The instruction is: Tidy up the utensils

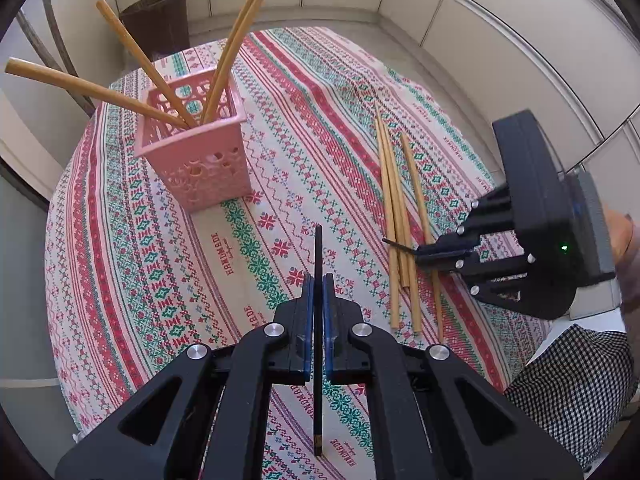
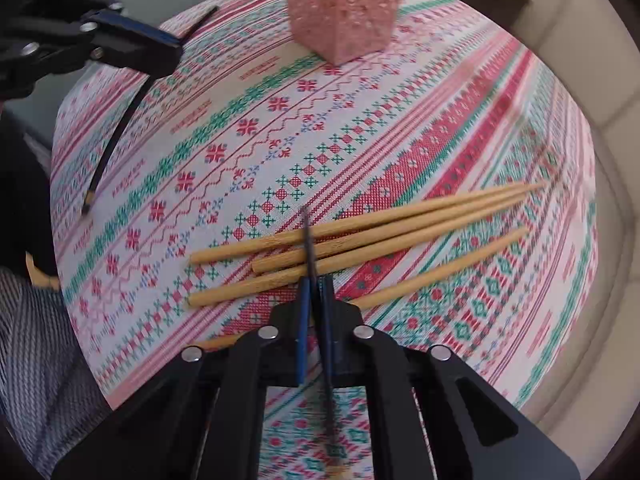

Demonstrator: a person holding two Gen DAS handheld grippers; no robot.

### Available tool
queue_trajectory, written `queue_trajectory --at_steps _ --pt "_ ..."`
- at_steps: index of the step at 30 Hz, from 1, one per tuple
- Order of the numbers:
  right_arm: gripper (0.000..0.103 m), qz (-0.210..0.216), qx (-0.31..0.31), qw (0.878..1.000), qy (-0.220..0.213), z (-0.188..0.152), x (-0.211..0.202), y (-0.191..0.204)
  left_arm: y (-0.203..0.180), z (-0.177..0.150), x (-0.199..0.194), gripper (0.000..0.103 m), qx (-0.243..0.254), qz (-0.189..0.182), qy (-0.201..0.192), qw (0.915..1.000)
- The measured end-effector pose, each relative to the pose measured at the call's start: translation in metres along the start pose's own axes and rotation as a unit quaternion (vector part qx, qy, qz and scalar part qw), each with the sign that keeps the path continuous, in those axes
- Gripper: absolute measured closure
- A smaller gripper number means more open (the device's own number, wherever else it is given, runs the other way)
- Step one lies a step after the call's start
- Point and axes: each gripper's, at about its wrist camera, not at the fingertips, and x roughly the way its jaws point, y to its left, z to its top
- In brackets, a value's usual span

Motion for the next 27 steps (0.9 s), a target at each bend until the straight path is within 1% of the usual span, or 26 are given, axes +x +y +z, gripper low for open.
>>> queue_trajectory --at_steps 3,5,7,8,9,11,12,13,15,17,18,21,24,26,27 --pt "0.098 -0.007 0.065 0.998 -0.006 -0.003 -0.002 -0.01 0.002 -0.001 -0.009 0.1 -0.005 -0.001 -0.013 0.9999" --pt "0.098 0.002 0.112 0.994 -0.005 -0.003 -0.002 -0.017 0.002 -0.001 -0.016 0.1 -0.006 -0.001 -0.021 0.9998" --pt "0.097 0.012 0.143 0.99 0.015 0.001 0.004 -0.023 0.001 -0.002 -0.019 0.1 -0.004 -0.003 -0.025 0.9997" --pt "0.095 0.019 0.151 0.988 0.026 0.007 0.005 -0.028 0.0 -0.002 -0.02 0.1 -0.004 -0.003 -0.024 0.9997" --pt "0.09 0.024 0.159 0.986 0.033 0.01 0.005 -0.03 0.001 -0.003 -0.019 0.1 -0.005 -0.003 -0.022 0.9997" --pt "0.089 0.021 0.178 0.983 0.043 0.021 0.008 -0.035 0.005 -0.004 -0.012 0.1 -0.012 0.002 -0.012 0.9998" --pt "0.092 0.01 0.181 0.982 0.044 0.025 0.008 -0.035 0.009 -0.004 -0.008 0.099 -0.018 0.004 -0.008 0.9998" --pt "0.097 -0.008 0.178 0.983 0.044 0.03 0.008 -0.035 0.012 -0.004 -0.005 0.099 -0.023 0.005 -0.005 0.9997" --pt "0.098 -0.028 0.165 0.985 0.037 0.03 0.005 -0.024 0.018 -0.005 -0.006 0.1 -0.029 -0.002 -0.007 0.9996" --pt "0.098 -0.049 0.17 0.984 0.021 0.025 -0.004 -0.014 0.021 -0.007 -0.015 0.1 -0.034 -0.016 -0.018 0.9991" --pt "0.098 -0.051 0.179 0.982 0.008 0.021 -0.014 -0.012 0.022 -0.007 -0.021 0.1 -0.035 -0.017 -0.025 0.9989" --pt "0.098 -0.062 0.205 0.976 -0.04 0.01 -0.055 -0.006 0.02 -0.01 -0.042 0.1 -0.032 -0.019 -0.05 0.998" --pt "0.098 -0.068 0.236 0.965 -0.089 0.0 -0.096 -0.003 0.015 -0.015 -0.068 0.1 -0.028 -0.021 -0.083 0.9959" --pt "0.098 -0.077 0.258 0.955 -0.127 -0.008 -0.121 0.004 0.011 -0.02 -0.086 0.1 -0.024 -0.018 -0.106 0.9939" --pt "0.098 -0.074 0.268 0.95 -0.145 -0.018 -0.133 0.01 0.01 -0.022 -0.096 0.1 -0.022 -0.015 -0.119 0.9926"
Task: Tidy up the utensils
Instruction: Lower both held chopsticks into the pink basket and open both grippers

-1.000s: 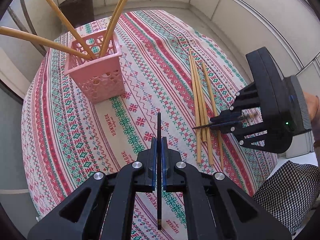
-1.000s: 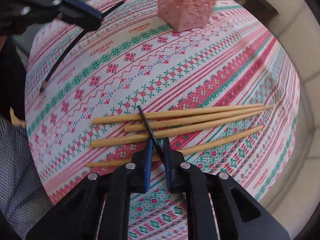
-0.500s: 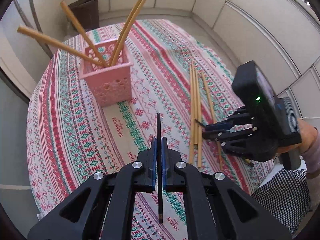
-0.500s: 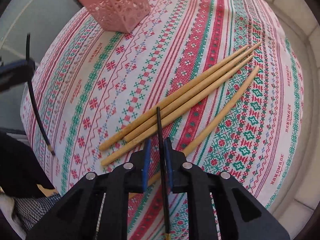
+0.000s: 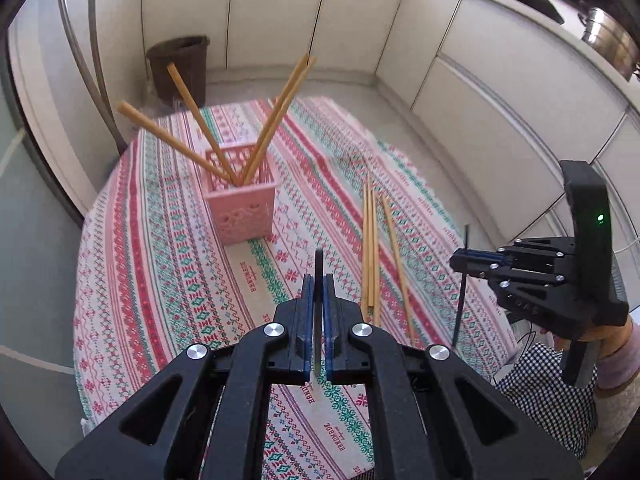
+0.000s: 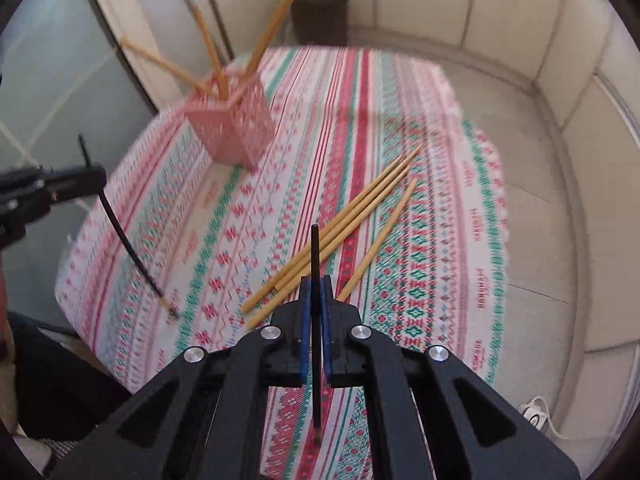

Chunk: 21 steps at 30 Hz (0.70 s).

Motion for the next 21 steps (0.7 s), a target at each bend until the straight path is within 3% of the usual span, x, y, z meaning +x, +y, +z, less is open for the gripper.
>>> queue_trajectory --at_steps 7,14,21 --pt "0.098 0.014 0.031 0.994 -0.102 0.008 -0.067 0.019 -0.002 0.016 -0.058 0.099 -0.016 -0.002 -0.08 0.9967" --pt "0.098 0.058 0.038 0.976 -0.208 0.059 -0.13 0.045 0.01 0.054 -0.098 0.1 -0.033 -0.001 -0.135 0.9903" --pt "0.098 0.084 0.053 0.955 -0.279 0.104 -0.14 0.059 0.028 0.088 -0.111 0.1 -0.062 0.012 -0.184 0.9809"
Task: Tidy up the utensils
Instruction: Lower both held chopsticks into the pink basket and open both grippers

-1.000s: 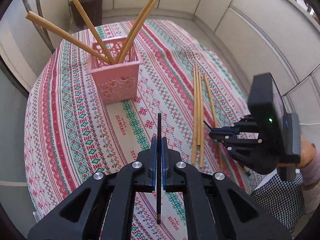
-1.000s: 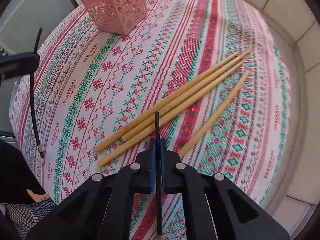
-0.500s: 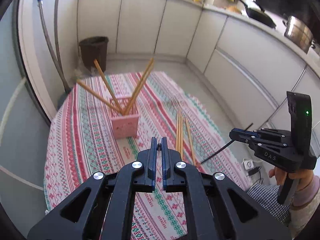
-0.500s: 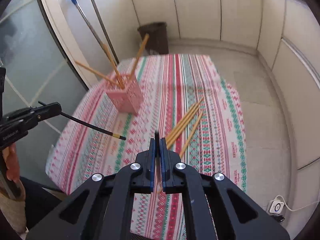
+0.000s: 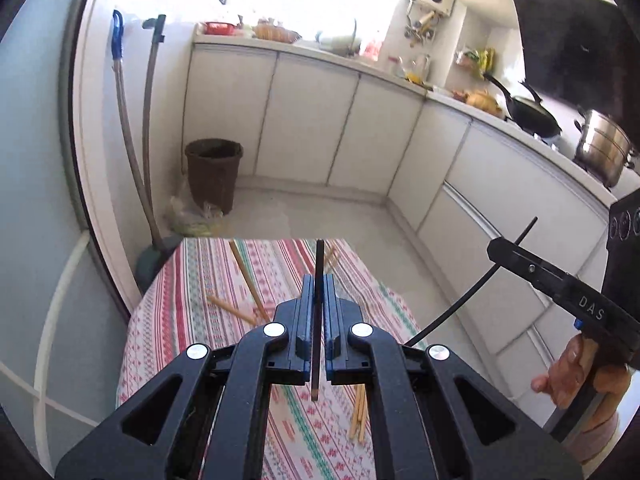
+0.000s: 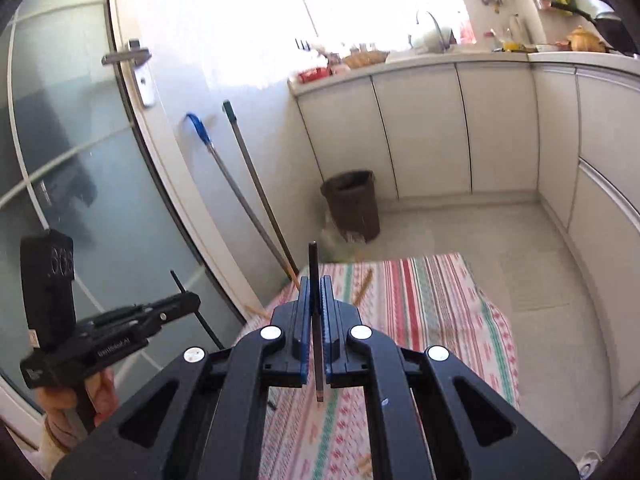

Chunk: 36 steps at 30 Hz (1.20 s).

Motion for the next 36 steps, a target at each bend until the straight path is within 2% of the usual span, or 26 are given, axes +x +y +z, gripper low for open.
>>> queue_trajectory --at_steps 6,10,13,15,22,31,32,33,36 --pt "0.098 0.007 0.022 1.0 -0.01 0.018 0.033 -0.003 0.011 0.022 0.031 0.1 -0.015 0.026 -0.016 0.9994" --pt "0.098 0.007 0.03 1.0 -0.004 0.022 0.056 -0.01 0.022 0.017 0.068 0.099 -0.015 0.043 0.009 0.9989" --pt "0.098 0.005 0.03 1.0 -0.003 0.022 0.069 -0.011 0.037 0.007 0.087 0.099 -0.037 0.044 0.022 0.9981" --pt "0.098 -0.001 0.027 1.0 -0.001 0.021 0.075 -0.01 0.046 0.005 0.086 0.099 -0.053 0.049 0.023 0.9971" --pt "0.098 -0.01 0.015 1.0 0.007 0.013 0.092 0.001 0.058 0.016 0.038 0.095 -0.074 0.055 -0.031 0.9953" --pt "0.098 -0.007 0.014 1.0 0.02 -0.009 0.143 0.011 0.059 0.015 0.05 0.091 -0.068 0.069 -0.015 0.9952" --pt "0.096 -0.007 0.021 0.999 0.027 -0.013 0.15 0.01 0.059 0.014 0.052 0.091 -0.068 0.069 -0.014 0.9952" --pt "0.086 -0.002 0.025 0.999 0.032 -0.016 0.154 0.01 0.059 0.013 0.053 0.091 -0.067 0.07 -0.013 0.9952" --pt "0.083 -0.013 0.001 1.0 0.028 -0.018 0.149 0.019 0.055 0.011 0.051 0.088 -0.05 0.074 -0.016 0.9959"
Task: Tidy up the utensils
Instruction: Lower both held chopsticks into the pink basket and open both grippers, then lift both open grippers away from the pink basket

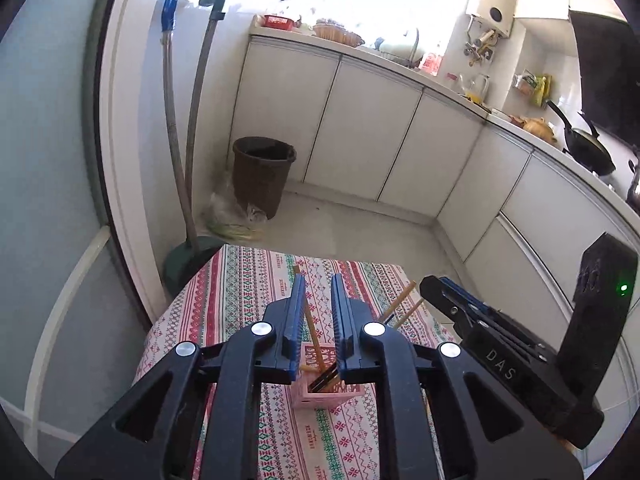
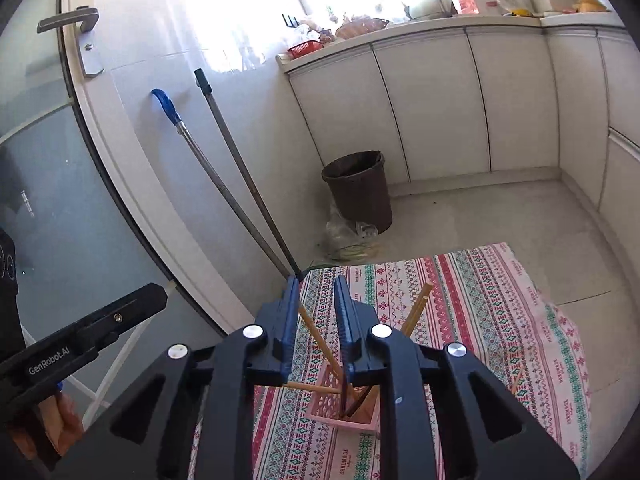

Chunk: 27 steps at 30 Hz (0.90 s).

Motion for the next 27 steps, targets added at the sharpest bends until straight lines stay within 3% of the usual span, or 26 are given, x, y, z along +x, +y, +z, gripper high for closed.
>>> queue_trajectory --at_steps 3,7,10,18,27 --pt "0.08 -0.021 -0.02 0.999 -0.016 0.001 -0.015 0.008 -0.008 -0.002 -0.003 0.079 0.011 0.011 -0.008 0.9998" --pt "0.061 -0.073 -0.045 0.996 -0.028 -0.005 -0.032 0.011 -0.02 -0.011 -0.008 0.069 0.036 0.043 -0.025 0.9981" --pt "0.055 -0.104 -0.062 0.992 -0.03 -0.011 -0.042 0.01 -0.026 -0.018 -0.009 0.06 0.046 0.053 -0.03 0.9971" --pt "0.03 -0.16 -0.075 0.983 -0.054 -0.023 -0.07 0.006 -0.039 -0.035 -0.016 0.048 0.063 0.075 -0.039 0.9945" --pt "0.014 -0.213 -0.049 0.975 -0.049 -0.047 -0.088 -0.013 -0.046 -0.062 -0.018 0.036 0.065 0.078 -0.029 0.9944"
